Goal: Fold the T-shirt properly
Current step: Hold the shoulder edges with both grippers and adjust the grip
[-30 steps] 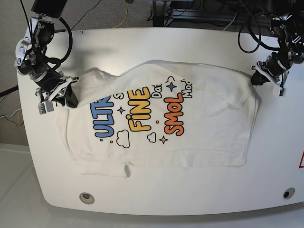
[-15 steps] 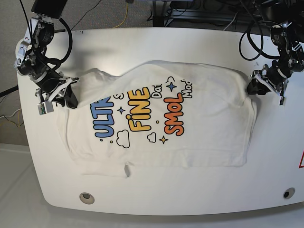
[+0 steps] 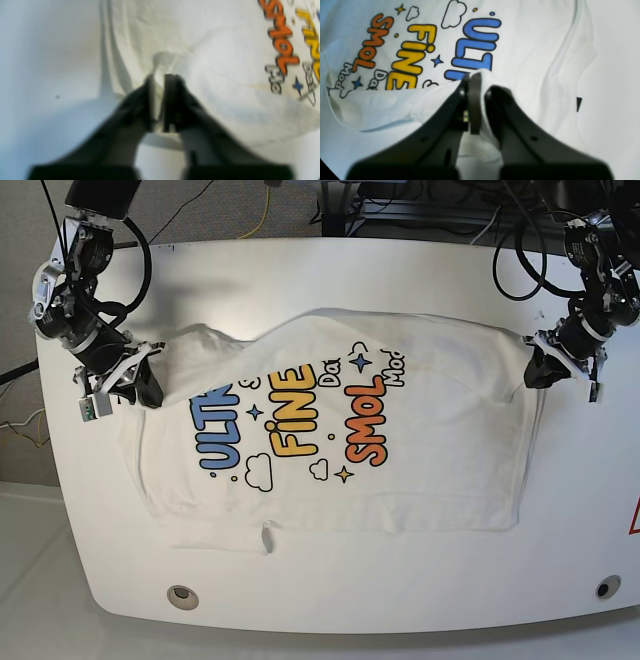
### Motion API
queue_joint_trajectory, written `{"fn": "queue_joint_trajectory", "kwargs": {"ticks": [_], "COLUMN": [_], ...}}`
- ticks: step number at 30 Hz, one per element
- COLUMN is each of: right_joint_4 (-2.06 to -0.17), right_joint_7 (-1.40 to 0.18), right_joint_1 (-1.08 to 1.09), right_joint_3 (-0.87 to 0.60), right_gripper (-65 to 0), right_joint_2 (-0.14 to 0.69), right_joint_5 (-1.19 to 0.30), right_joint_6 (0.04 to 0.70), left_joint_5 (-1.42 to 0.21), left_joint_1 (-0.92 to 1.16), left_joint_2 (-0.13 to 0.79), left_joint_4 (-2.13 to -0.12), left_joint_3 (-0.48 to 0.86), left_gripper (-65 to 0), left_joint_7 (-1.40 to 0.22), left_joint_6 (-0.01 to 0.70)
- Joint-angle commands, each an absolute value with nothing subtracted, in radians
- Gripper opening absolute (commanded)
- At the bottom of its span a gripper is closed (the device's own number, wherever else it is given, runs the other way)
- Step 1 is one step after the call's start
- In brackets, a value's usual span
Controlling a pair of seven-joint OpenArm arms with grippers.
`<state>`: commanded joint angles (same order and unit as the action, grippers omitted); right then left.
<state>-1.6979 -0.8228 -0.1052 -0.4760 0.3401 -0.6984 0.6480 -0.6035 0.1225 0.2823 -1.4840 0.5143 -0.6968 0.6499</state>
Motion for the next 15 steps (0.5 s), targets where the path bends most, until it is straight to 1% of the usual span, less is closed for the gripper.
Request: {"fn": "queue_joint_trajectory", "kwargs": {"ticks": [10, 15], "right_joint_4": [-1.697, -1.698], "right_joint_7": [-0.827, -0.827], "right_joint_1": [-0.105, -0.107], "right_joint_3": [-0.475, -0.476], "right_gripper": [-65.0, -65.0], "right_joint_2": [0.34, 0.341], "right_joint_5": [-0.694, -0.692], "right_joint_6": [0.648, 0.647], "left_joint_5": [-0.592, -0.591], "left_joint_1": [0.077, 0.09], "left_joint_2": [0.285, 0.288], "left_joint_4": [-1.495, -1.523], "left_joint_3": [0.514, 0.509], "left_gripper": [-65.0, -65.0], "left_joint_7": [-0.76, -0.784], "left_joint_6": [0.641, 0.642]}}
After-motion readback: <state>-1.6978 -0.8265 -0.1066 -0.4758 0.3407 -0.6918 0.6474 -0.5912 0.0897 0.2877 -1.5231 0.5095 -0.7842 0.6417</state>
